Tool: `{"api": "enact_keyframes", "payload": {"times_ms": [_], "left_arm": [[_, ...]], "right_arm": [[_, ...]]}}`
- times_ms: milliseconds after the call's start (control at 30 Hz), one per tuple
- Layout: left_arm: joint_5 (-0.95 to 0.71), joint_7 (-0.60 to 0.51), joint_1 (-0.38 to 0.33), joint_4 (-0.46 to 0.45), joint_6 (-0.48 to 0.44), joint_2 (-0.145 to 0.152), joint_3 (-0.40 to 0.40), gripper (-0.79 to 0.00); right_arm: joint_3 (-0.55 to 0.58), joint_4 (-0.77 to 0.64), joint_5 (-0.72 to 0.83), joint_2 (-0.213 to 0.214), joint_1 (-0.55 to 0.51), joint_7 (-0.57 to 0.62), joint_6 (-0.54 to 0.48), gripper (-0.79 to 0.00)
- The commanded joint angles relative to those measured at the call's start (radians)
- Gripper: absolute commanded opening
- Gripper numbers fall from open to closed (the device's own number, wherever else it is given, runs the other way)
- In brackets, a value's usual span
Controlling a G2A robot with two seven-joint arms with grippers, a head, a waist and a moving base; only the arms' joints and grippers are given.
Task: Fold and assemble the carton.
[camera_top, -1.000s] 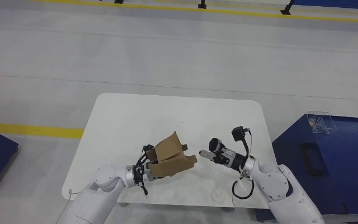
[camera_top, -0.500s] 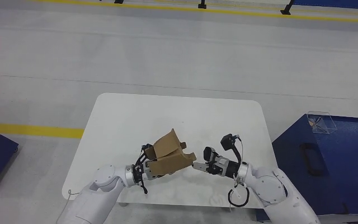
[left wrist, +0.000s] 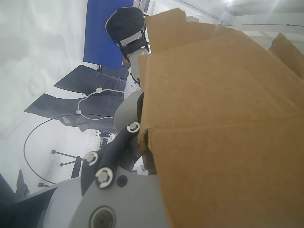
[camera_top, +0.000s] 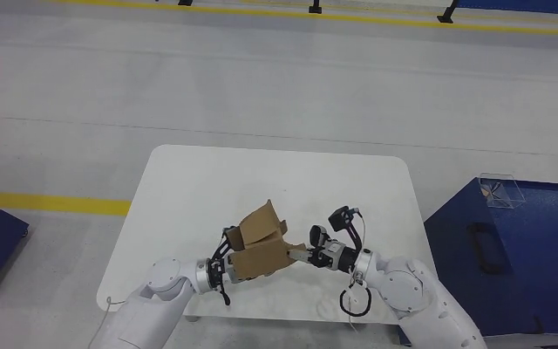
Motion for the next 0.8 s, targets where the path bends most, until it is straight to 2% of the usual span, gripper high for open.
{"api": "enact_keyframes", "payload": {"times_ms": [0,267,567,767], "left_arm": [[0.004,-0.001,0.0,0.0,-0.001,0.0,0.001,-0.785],[0.004,-0.009,-0.002,0.002,-0.007,-0.002,-0.001,-0.785],[0.013,-0.017,-0.006,-0.001,-0.013,-0.003,0.003,-0.785],[0.044,-0.015,-0.012,-0.007,-0.024,-0.006,0.017,-0.785]], "right_arm": [[-0.008,0.006,-0.008,-0.003,0.009,-0.007,0.002,0.0],[-0.016,0.001,0.008,-0.008,0.009,-0.024,-0.039,0.0],[0.024,0.001,0.016,-0.008,-0.003,-0.082,-0.043,0.0],[0.031,-0.011,0.011,-0.01,0.005,-0.079,-0.022,0.0]]}}
